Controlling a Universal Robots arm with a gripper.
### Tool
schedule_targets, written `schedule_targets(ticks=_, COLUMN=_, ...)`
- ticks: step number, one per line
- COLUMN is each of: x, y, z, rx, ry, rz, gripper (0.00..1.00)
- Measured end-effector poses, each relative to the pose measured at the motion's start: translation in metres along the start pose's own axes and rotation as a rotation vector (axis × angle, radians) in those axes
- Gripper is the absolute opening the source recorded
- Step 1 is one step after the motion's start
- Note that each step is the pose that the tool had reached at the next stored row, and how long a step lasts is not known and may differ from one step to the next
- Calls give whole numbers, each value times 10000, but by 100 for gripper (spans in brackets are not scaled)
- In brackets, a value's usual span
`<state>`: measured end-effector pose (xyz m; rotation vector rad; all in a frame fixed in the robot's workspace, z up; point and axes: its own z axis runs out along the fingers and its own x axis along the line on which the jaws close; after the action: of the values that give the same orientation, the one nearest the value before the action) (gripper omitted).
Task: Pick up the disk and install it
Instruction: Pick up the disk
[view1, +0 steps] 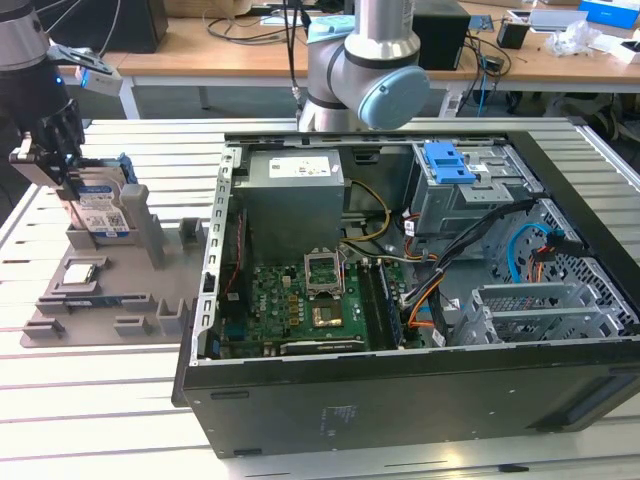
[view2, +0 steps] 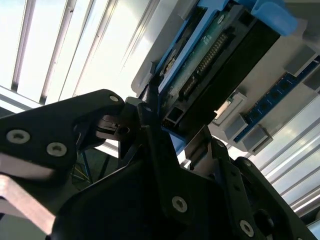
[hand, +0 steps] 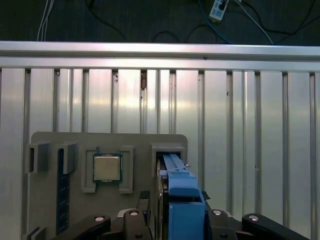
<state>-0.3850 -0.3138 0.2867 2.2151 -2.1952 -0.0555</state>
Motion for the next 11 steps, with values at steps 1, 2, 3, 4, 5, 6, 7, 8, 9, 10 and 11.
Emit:
schedule_targets(ticks=1, x=0, y=0, z=0, rx=0, ry=1, rz=0, gripper=40)
schedule_targets(ticks=2, x=0, y=0, z=0, rx=0, ry=1, rz=0, gripper=37)
schedule_targets(ticks=3, x=0, y=1, z=0, rx=0, ry=0, rz=0, gripper=37)
schedule_targets(ticks=4, x=0, y=1, z=0, rx=0, ry=0, rz=-1, gripper=37)
schedule_targets(ticks=5, x=0, y=1, z=0, rx=0, ry=0, rz=0, gripper=37)
schedule_targets(ticks=6, x=0, y=1, z=0, rx=0, ry=0, rz=0, gripper=37)
schedule_targets(ticks=7, x=0, y=2, z=0, rx=0, ry=0, rz=0, gripper=37)
schedule_targets(ticks=8, x=0, y=2, z=0, rx=0, ry=0, rz=0, gripper=37)
schedule_targets(ticks=9, x=0, y=2, z=0, rx=0, ry=0, rz=0, gripper=37)
schedule_targets(ticks=10, x=0, y=3, z=0, rx=0, ry=0, rz=0, gripper=37)
schedule_targets(ticks=11, x=0, y=3, z=0, rx=0, ry=0, rz=0, gripper=37)
